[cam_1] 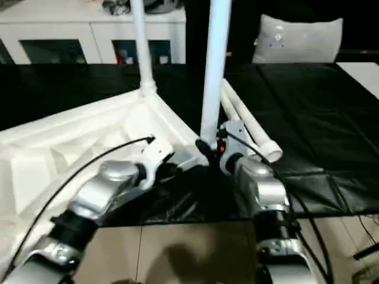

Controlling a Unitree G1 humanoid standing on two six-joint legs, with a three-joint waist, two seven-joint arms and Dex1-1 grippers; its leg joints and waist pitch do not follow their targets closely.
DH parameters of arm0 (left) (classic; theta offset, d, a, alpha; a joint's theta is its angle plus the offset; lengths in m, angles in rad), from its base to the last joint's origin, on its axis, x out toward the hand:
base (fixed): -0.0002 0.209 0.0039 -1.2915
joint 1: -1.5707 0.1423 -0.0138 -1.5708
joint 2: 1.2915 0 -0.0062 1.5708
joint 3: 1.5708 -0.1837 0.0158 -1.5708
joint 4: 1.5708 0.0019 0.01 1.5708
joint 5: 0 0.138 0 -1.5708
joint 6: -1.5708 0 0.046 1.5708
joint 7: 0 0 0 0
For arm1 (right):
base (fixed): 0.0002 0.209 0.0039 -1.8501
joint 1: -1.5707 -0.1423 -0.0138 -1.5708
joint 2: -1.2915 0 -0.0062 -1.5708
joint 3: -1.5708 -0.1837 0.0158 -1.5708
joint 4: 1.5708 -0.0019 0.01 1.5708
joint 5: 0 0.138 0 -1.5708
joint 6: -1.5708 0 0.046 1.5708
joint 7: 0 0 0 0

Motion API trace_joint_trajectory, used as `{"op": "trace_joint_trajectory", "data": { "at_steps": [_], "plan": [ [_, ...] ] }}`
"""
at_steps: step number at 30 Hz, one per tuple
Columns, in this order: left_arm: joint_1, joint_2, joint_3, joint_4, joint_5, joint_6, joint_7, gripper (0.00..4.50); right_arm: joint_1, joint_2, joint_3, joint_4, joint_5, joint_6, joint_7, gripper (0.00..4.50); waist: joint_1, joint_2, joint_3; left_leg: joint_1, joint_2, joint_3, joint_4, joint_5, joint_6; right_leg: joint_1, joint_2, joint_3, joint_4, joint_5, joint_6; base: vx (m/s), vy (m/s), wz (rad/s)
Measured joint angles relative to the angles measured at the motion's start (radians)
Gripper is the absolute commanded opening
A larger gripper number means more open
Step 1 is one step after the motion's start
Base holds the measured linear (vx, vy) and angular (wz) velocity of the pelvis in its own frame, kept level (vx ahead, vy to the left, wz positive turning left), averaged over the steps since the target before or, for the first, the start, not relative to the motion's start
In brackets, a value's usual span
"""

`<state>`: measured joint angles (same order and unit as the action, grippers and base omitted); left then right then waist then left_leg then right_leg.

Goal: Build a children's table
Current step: Rotate leg to tighten

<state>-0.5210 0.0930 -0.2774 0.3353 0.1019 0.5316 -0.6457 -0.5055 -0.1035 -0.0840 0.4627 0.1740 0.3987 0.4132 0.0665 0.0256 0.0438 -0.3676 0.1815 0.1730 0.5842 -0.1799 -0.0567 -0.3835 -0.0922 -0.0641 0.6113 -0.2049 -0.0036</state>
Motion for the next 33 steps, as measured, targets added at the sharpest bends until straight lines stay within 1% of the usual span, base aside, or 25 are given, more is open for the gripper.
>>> {"op": "trace_joint_trajectory", "data": {
  "at_steps": [1, 2, 5, 8, 9, 11, 12, 13, 14, 18, 22, 24, 25, 27, 29, 33],
  "plan": [
    [0.000, 0.000, -0.003, -0.005, 0.004, 0.000, 0.000, 0.00, 0.000, 0.001, -0.002, 0.000, 0.000, -0.007, 0.000, 3.29, 0.002, 0.000, 0.000, -0.001, 0.000, 0.000, -0.001, -0.001, 0.001, 0.000, 0.000, 0.000, -0.001, -0.001, 0.001, 0.052, -0.002, 0.02],
    [0.000, 0.000, -0.003, -0.008, 0.006, 0.000, 0.002, 0.00, 0.000, 0.003, -0.002, -0.001, 0.000, -0.010, 0.001, 3.29, 0.002, 0.000, 0.000, -0.001, 0.000, 0.000, -0.003, -0.001, 0.001, 0.000, 0.000, 0.000, -0.002, -0.001, 0.002, 0.052, -0.004, 0.02],
    [0.000, 0.022, -0.024, -0.024, 0.012, -0.016, -0.009, 0.00, 0.007, 0.006, -0.002, -0.014, 0.000, -0.016, 0.012, 3.70, 0.009, 0.001, 0.000, -0.003, 0.000, 0.000, -0.007, -0.001, 0.001, -0.003, 0.000, -0.002, -0.002, -0.003, 0.003, 0.000, 0.000, 0.00],
    [0.001, 0.044, -0.042, -0.027, 0.012, -0.046, -0.032, 0.00, 0.028, -0.013, 0.008, -0.031, 0.008, -0.034, 0.059, 3.80, 0.014, 0.002, 0.000, -0.004, 0.001, 0.000, -0.008, 0.000, 0.002, -0.005, 0.000, -0.003, -0.002, -0.004, 0.003, 0.000, 0.000, 0.00],
    [0.001, 0.050, -0.043, -0.027, 0.012, -0.053, -0.040, 0.00, 0.033, -0.019, 0.012, -0.032, 0.009, -0.040, 0.075, 3.92, 0.014, 0.002, 0.000, -0.004, 0.001, 0.000, -0.008, 0.000, 0.002, -0.006, 0.001, -0.003, -0.001, -0.004, 0.003, 0.000, 0.000, 0.00],
    [0.006, 0.084, -0.056, -0.030, 0.008, -0.095, -0.091, 0.00, 0.069, -0.088, 0.041, -0.066, 0.014, -0.058, 0.169, 4.17, 0.019, 0.003, 0.001, -0.006, 0.001, 0.000, -0.008, -0.001, 0.001, -0.006, 0.001, -0.003, -0.002, -0.004, 0.003, 0.000, 0.000, 0.00],
    [0.013, 0.098, -0.057, -0.032, 0.002, -0.115, -0.116, 0.00, 0.085, -0.118, 0.059, -0.078, 0.018, -0.062, 0.225, 4.17, 0.022, 0.003, 0.001, -0.006, 0.001, 0.000, -0.008, -0.001, 0.001, -0.006, 0.001, -0.003, -0.002, -0.004, 0.003, 0.000, 0.000, 0.00],
    [0.015, 0.123, -0.060, -0.031, 0.001, -0.142, -0.145, 0.00, 0.098, -0.161, 0.077, -0.091, 0.018, -0.066, 0.288, 4.24, 0.023, 0.002, 0.001, -0.006, 0.001, 0.000, -0.007, -0.001, 0.001, -0.007, 0.001, -0.003, -0.001, -0.004, 0.003, 0.000, 0.000, 0.00],
    [0.015, 0.137, -0.065, -0.031, -0.002, -0.159, -0.167, 0.00, 0.106, -0.180, 0.091, -0.101, 0.018, -0.071, 0.327, 4.41, 0.023, 0.003, 0.002, -0.006, 0.001, 0.000, -0.007, 0.000, 0.001, -0.007, 0.001, -0.003, -0.001, -0.004, 0.003, 0.000, 0.000, 0.00],
    [0.014, 0.205, -0.080, -0.022, -0.017, -0.227, -0.268, 0.00, 0.112, -0.281, 0.137, -0.117, 0.015, -0.083, 0.478, 4.41, 0.024, 0.003, 0.002, -0.006, 0.001, 0.000, -0.006, 0.000, 0.001, -0.006, 0.001, -0.003, -0.001, -0.004, 0.003, 0.000, 0.000, 0.00],
    [0.015, 0.268, -0.107, -0.005, -0.044, -0.336, -0.404, 0.00, 0.113, -0.365, 0.196, -0.131, 0.014, -0.107, 0.645, 4.41, 0.038, 0.005, 0.002, -0.007, 0.001, 0.000, -0.005, -0.001, 0.001, -0.006, 0.000, -0.003, -0.001, -0.004, 0.003, 0.000, 0.000, 0.00],
    [0.015, 0.283, -0.117, 0.002, -0.047, -0.373, -0.442, 0.00, 0.111, -0.379, 0.211, -0.129, 0.015, -0.123, 0.693, 4.41, 0.044, 0.005, 0.002, -0.007, 0.001, 0.000, -0.005, -0.001, 0.001, -0.006, 0.000, -0.003, 0.000, -0.004, 0.003, 0.000, 0.000, 0.00],
    [0.014, 0.293, -0.125, 0.006, -0.048, -0.395, -0.468, 0.00, 0.106, -0.382, 0.212, -0.127, 0.017, -0.127, 0.722, 4.16, 0.047, 0.005, 0.002, -0.007, 0.001, 0.000, -0.004, -0.001, 0.001, -0.006, 0.000, -0.003, 0.000, -0.004, 0.003, 0.000, 0.000, 0.00],
    [0.009, 0.307, -0.138, 0.013, -0.048, -0.427, -0.504, 0.00, 0.098, -0.392, 0.217, -0.126, 0.028, -0.125, 0.765, 4.16, 0.051, 0.005, 0.002, -0.007, 0.001, 0.000, -0.003, -0.001, 0.001, -0.006, 0.000, -0.003, 0.001, -0.004, 0.003, 0.000, 0.000, 0.00],
    [0.003, 0.321, -0.145, 0.024, -0.049, -0.454, -0.529, 0.00, 0.089, -0.412, 0.233, -0.126, 0.034, -0.114, 0.812, 3.84, 0.052, 0.005, 0.002, -0.006, 0.002, 0.000, 0.000, -0.001, 0.002, -0.005, 0.000, -0.003, 0.002, -0.004, 0.003, 0.000, 0.000, 0.00],
    [-0.010, 0.335, -0.151, 0.051, -0.054, -0.492, -0.563, 0.00, 0.087, -0.431, 0.255, -0.128, 0.057, -0.075, 0.876, 3.50, 0.051, 0.005, 0.002, -0.006, 0.003, 0.000, 0.002, -0.001, 0.002, -0.005, 0.000, -0.003, 0.004, -0.003, 0.002, 0.000, 0.000, 0.00]
  ]
}}
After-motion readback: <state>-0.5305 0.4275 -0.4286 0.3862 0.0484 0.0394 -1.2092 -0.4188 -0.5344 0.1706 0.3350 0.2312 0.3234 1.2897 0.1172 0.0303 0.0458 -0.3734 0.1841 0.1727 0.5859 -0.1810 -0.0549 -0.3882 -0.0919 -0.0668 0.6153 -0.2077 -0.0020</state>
